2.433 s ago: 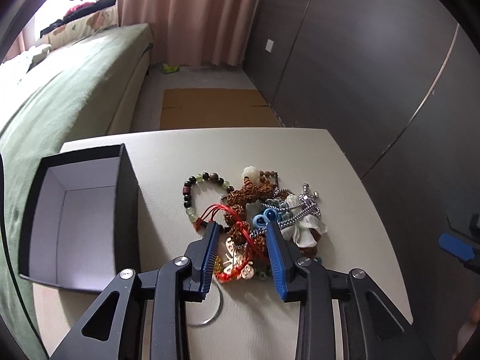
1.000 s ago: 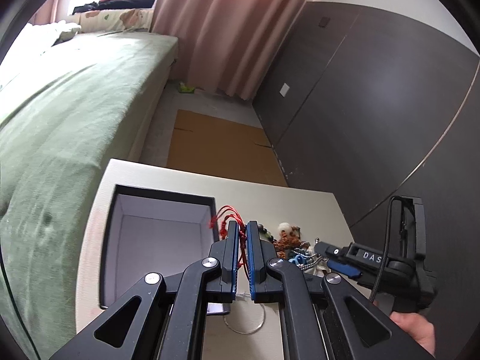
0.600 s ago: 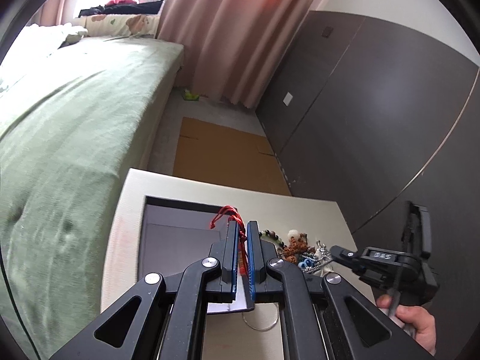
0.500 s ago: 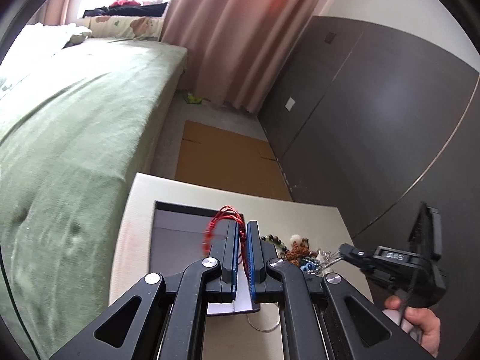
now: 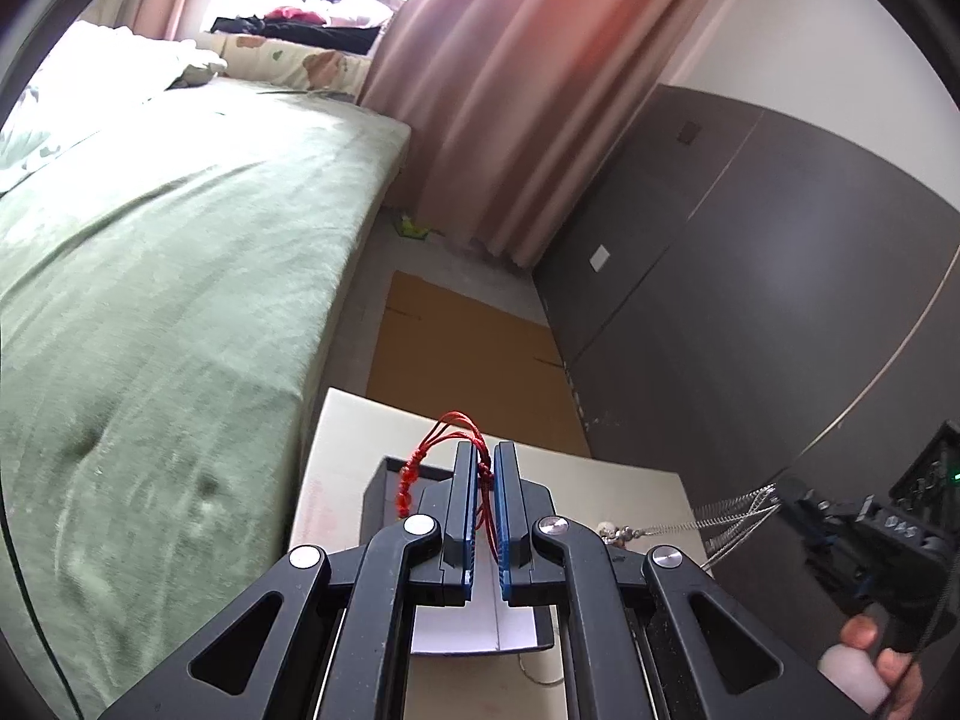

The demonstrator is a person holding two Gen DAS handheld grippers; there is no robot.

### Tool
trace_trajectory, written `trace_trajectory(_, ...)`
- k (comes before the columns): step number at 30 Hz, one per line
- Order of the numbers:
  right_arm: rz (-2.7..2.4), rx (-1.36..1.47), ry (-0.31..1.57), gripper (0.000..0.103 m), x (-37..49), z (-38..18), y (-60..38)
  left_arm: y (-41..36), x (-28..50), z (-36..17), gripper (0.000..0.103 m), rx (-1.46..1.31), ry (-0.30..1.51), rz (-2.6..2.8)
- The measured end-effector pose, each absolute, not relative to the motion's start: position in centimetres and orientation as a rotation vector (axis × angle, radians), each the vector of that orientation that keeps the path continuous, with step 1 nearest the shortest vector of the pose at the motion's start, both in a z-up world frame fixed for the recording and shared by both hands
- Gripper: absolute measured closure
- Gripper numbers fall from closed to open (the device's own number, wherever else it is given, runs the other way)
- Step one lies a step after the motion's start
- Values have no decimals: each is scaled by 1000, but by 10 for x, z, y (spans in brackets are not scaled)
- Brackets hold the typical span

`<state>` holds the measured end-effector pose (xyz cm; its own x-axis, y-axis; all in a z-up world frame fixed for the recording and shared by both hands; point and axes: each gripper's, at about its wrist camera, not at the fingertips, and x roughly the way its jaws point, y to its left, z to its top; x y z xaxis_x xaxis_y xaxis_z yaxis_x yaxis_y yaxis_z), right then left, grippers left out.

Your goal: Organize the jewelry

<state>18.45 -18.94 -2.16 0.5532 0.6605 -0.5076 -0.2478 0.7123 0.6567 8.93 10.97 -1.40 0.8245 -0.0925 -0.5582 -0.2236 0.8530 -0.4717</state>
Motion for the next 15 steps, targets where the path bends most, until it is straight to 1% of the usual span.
trace_trajectory(15, 708, 492, 597, 90, 156, 99, -144, 142, 82, -8, 98, -647, 554, 90)
